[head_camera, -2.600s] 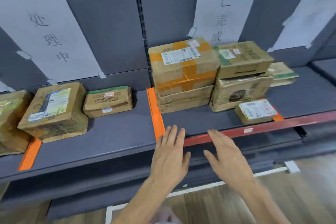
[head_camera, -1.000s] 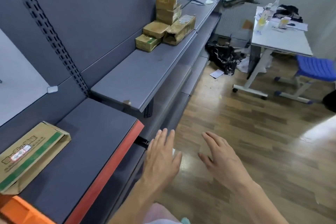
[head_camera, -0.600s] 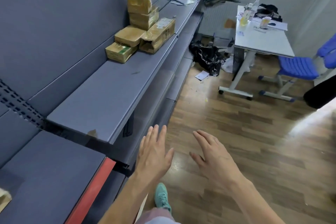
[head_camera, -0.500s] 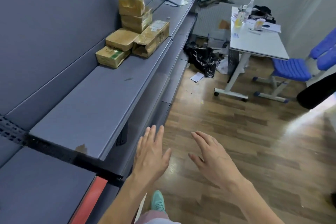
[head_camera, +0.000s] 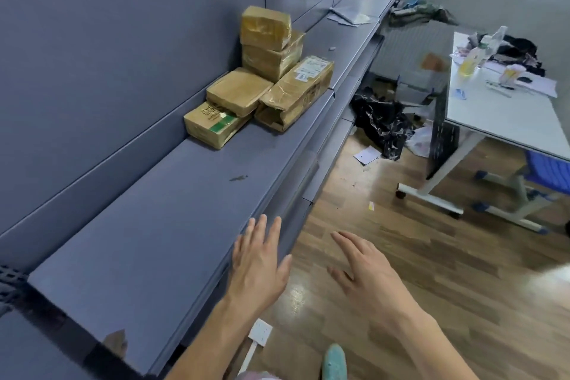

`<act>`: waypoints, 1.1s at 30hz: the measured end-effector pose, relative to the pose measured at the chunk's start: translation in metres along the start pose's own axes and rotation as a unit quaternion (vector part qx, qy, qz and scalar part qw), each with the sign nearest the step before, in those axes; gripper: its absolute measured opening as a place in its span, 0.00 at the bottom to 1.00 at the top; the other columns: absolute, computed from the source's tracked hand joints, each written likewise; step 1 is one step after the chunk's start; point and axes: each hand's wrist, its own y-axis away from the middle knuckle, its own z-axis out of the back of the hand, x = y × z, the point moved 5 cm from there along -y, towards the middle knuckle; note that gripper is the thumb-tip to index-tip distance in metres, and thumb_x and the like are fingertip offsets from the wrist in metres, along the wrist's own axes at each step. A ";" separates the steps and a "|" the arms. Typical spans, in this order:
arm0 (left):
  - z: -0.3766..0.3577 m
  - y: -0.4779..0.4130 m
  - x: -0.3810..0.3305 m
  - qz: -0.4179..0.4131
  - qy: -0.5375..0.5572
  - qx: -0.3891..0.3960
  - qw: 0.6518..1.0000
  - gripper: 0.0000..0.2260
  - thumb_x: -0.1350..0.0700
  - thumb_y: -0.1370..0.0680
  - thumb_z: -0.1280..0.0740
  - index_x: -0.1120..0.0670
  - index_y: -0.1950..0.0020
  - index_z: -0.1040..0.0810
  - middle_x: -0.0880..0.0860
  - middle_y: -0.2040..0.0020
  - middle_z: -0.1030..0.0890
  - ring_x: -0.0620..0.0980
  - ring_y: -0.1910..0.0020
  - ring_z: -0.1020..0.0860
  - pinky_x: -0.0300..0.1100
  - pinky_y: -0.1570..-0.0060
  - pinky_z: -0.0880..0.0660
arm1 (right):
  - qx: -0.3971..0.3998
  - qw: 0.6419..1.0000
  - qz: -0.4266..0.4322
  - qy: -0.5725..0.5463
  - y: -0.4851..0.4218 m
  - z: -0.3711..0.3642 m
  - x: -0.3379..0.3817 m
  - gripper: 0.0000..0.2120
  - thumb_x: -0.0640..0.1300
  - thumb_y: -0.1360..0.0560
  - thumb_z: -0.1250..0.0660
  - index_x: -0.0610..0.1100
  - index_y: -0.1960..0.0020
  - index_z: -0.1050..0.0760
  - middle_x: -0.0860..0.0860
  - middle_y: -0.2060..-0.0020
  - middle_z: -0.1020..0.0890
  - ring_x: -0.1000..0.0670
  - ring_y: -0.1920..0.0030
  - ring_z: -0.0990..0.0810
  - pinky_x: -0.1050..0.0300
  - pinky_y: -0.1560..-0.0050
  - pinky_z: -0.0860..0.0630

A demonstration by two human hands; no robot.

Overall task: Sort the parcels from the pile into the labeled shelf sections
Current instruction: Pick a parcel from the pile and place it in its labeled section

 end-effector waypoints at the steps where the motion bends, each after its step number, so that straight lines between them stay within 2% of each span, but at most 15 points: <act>1: -0.001 -0.010 0.000 0.009 -0.001 -0.001 1.000 0.33 0.43 0.14 0.45 0.48 0.16 0.60 0.51 0.15 0.60 0.52 0.17 0.62 0.51 0.20 0.59 | 0.002 1.000 0.009 0.001 -0.013 0.003 -0.003 0.31 0.57 0.17 0.41 0.52 0.18 0.45 0.56 0.21 0.41 0.54 0.21 0.44 0.60 0.23 0.48; 12: -0.015 -0.123 -0.058 0.121 0.012 -0.042 0.992 0.33 0.41 0.15 0.44 0.47 0.15 0.58 0.50 0.15 0.58 0.50 0.17 0.61 0.49 0.20 0.56 | 0.059 0.991 0.121 0.016 -0.162 0.047 -0.089 0.31 0.60 0.18 0.42 0.53 0.18 0.45 0.57 0.21 0.40 0.53 0.22 0.42 0.55 0.23 0.44; 18: -0.001 -0.165 -0.077 0.173 0.030 -0.062 0.982 0.33 0.42 0.15 0.45 0.46 0.16 0.59 0.48 0.15 0.58 0.48 0.17 0.61 0.50 0.19 0.54 | 0.077 0.983 0.165 0.023 -0.230 0.075 -0.113 0.31 0.59 0.18 0.41 0.54 0.19 0.44 0.57 0.22 0.39 0.52 0.23 0.39 0.54 0.24 0.40; 24: 0.019 -0.198 -0.054 0.225 0.050 -0.091 0.969 0.33 0.42 0.15 0.43 0.45 0.16 0.58 0.47 0.15 0.57 0.47 0.17 0.59 0.49 0.20 0.52 | 0.110 0.973 0.201 0.028 -0.281 0.074 -0.105 0.31 0.59 0.18 0.42 0.54 0.18 0.47 0.57 0.21 0.41 0.52 0.22 0.41 0.53 0.22 0.41; 33: 0.067 -0.263 -0.018 0.213 0.090 -0.152 0.961 0.34 0.41 0.15 0.42 0.45 0.16 0.58 0.46 0.15 0.56 0.45 0.17 0.58 0.46 0.20 0.52 | 0.090 0.962 0.252 0.046 -0.358 0.099 -0.047 0.31 0.59 0.17 0.43 0.52 0.18 0.48 0.56 0.20 0.42 0.53 0.21 0.44 0.55 0.22 0.45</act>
